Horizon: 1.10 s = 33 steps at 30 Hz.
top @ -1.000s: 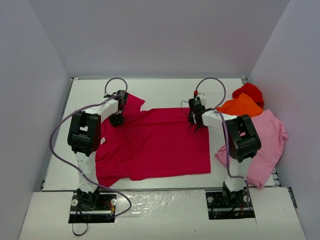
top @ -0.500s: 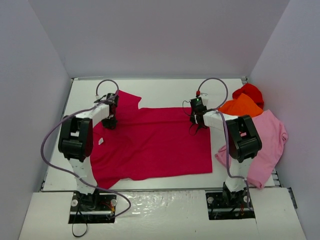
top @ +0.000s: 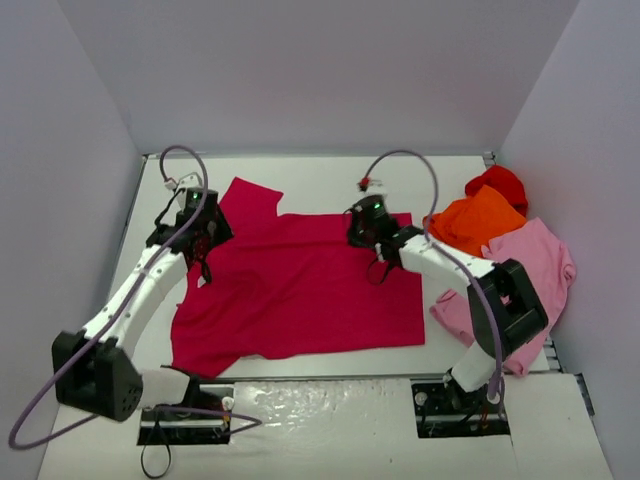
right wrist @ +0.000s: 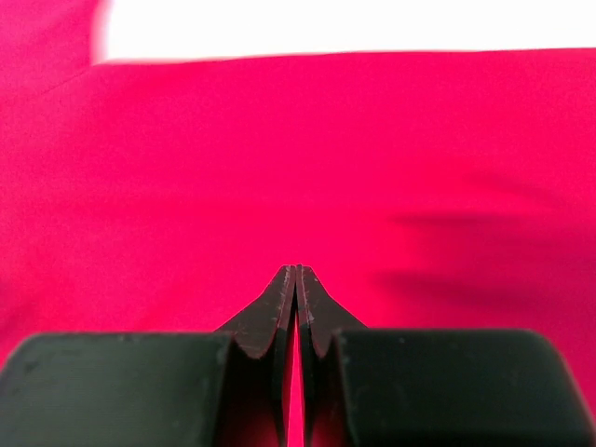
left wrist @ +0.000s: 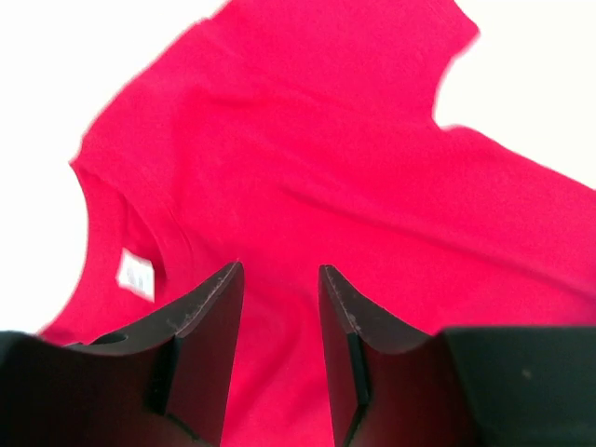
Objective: Fold and stack the t-shirts
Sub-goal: Flatten out the tshirt
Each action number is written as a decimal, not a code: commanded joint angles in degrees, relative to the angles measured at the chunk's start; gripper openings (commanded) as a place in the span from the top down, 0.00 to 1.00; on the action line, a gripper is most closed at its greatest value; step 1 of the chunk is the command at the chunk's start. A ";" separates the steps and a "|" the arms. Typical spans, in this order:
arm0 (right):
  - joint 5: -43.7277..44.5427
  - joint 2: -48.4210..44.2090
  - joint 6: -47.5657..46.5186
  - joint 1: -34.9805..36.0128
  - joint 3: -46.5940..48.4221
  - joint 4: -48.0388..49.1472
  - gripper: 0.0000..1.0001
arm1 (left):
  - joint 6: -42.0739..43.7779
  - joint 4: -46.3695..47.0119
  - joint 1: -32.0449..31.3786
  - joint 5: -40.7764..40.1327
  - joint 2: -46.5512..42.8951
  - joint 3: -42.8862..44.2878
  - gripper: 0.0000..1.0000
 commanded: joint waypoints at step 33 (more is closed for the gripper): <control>-21.63 48.23 7.33 38.49 44.56 12.14 1.00 | -9.69 -36.98 -0.53 3.16 -48.64 2.67 0.49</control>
